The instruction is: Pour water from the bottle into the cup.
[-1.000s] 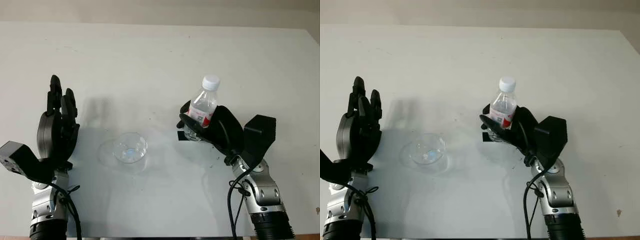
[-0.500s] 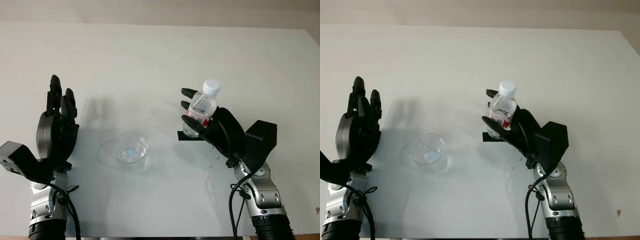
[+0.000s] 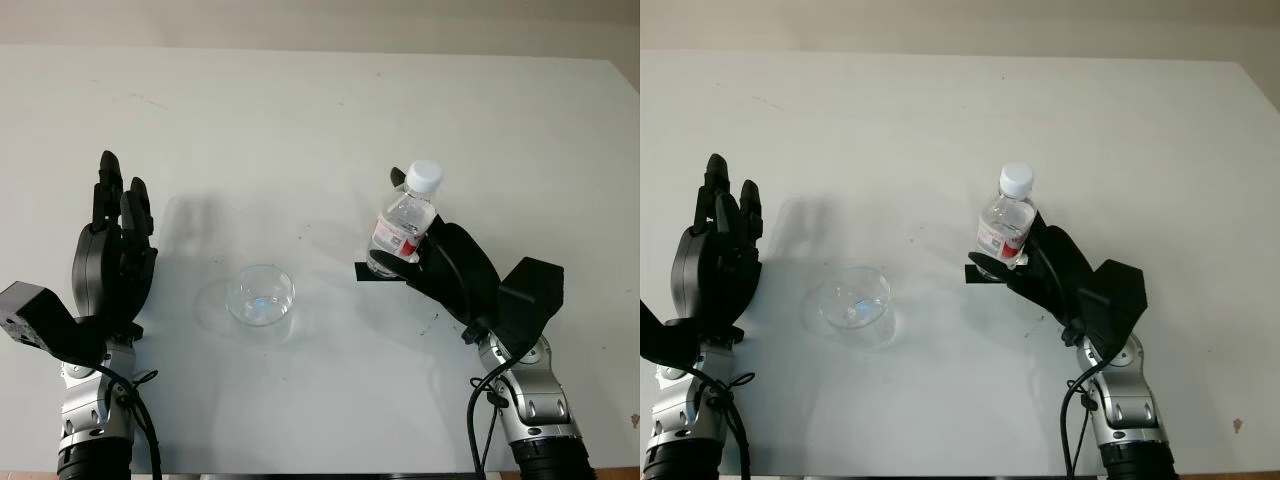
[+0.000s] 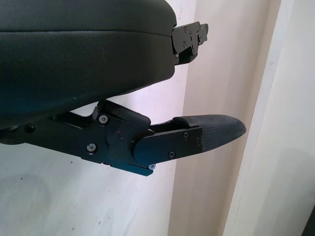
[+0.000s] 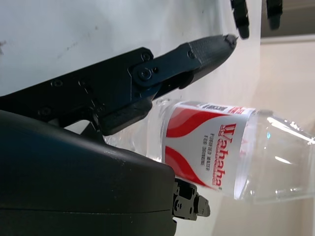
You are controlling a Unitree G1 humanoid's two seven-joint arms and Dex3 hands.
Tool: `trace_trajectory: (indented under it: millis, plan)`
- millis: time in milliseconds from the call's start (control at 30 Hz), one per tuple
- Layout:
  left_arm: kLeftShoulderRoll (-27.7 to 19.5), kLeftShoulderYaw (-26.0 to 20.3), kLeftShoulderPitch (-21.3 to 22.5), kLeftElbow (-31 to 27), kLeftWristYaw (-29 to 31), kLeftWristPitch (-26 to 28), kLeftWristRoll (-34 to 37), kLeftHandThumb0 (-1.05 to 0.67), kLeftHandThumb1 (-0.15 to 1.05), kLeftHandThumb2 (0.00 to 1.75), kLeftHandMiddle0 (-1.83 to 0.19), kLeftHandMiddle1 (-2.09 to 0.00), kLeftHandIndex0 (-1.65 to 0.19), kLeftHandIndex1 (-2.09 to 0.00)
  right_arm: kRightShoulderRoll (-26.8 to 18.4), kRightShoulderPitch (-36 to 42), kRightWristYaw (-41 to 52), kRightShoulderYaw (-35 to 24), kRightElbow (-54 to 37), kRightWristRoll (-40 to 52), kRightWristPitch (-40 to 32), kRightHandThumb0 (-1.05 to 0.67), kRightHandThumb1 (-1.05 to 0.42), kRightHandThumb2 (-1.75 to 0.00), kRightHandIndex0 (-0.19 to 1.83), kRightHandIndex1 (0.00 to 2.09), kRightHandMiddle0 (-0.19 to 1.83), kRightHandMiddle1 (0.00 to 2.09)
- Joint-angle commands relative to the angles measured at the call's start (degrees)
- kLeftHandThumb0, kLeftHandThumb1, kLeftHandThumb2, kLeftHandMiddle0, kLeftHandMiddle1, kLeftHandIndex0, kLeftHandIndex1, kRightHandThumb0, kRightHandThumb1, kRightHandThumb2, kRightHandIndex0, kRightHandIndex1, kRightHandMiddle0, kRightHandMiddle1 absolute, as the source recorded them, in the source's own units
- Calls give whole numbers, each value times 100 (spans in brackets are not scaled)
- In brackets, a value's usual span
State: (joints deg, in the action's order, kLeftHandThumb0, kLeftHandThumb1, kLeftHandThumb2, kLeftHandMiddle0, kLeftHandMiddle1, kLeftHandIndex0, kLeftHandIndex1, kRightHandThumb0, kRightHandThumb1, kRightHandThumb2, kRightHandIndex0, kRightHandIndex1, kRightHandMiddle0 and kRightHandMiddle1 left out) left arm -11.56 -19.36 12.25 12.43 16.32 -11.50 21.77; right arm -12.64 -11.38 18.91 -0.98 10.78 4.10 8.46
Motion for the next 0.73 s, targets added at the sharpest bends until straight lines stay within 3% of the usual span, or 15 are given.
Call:
trace_trajectory:
  millis: [0, 300, 700]
  plan:
    - [-17, -14, 15, 23, -8, -16, -10, -78, 105, 56, 16, -6, 17, -3, 59, -10, -109, -109, 135, 23, 175, -99, -96, -6, -19, 0, -19, 0]
    - [-25, -12, 54, 76, 23, -29, 1, -78, 105, 55, 16, -5, 17, -3, 335, -66, -415, -287, 671, 148, 908, -101, -102, -7, -19, 0, -19, 0]
    - [-37, -48, -17, 10, 71, -2, 64, -78, 105, 55, 17, -5, 18, -4, 365, -12, -424, -255, 588, 177, 1016, -100, -102, -5, -19, 0, -19, 0]
